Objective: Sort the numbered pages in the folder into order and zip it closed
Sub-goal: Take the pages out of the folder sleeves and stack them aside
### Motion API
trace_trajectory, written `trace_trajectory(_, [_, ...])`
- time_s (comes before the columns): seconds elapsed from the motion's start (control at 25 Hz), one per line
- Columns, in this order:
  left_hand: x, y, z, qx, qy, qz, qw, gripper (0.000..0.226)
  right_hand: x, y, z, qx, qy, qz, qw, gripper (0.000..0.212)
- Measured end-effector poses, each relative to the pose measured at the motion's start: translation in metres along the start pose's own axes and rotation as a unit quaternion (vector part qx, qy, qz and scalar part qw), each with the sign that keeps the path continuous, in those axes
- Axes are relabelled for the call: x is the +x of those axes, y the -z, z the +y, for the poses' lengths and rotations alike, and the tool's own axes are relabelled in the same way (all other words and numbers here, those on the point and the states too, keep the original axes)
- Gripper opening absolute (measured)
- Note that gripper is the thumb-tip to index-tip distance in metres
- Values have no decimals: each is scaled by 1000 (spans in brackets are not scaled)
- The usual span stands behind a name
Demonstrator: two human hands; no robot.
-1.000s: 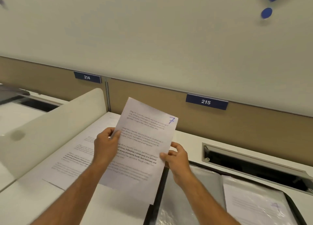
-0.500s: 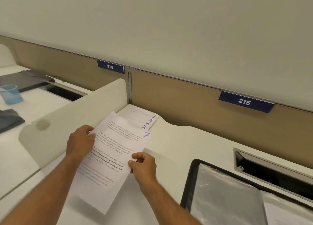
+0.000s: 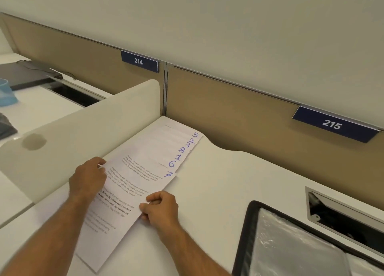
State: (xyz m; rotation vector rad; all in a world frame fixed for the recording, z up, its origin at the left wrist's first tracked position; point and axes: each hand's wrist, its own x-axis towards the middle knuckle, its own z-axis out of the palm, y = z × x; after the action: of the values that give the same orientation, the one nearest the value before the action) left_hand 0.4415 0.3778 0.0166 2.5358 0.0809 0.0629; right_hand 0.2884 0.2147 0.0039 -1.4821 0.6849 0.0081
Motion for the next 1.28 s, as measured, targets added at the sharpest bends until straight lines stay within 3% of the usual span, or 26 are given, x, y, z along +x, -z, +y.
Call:
trace_trajectory(0.6, [23, -17, -8, 44, 19, -6, 999, 25, 19, -6, 1, -48, 18, -4, 999, 21])
trace_trajectory(0.84, [19, -20, -7, 126, 16, -16, 992, 38, 20, -4, 2, -104, 10, -2, 995, 27])
trace_trajectory(1.0, [7, -17, 2, 141, -43, 7, 989, 44, 15, 3, -1, -104, 44, -24, 993, 33])
trace_trajectory(1.16, [-21, -15, 27, 98, -136, 26, 986, 56, 3, 18, -6, -136, 129, 38, 982, 28])
trace_trajectory(1.28, [-45, -13, 48, 68, -204, 37, 976, 71, -14, 37, -13, -204, 209, 89, 952, 39])
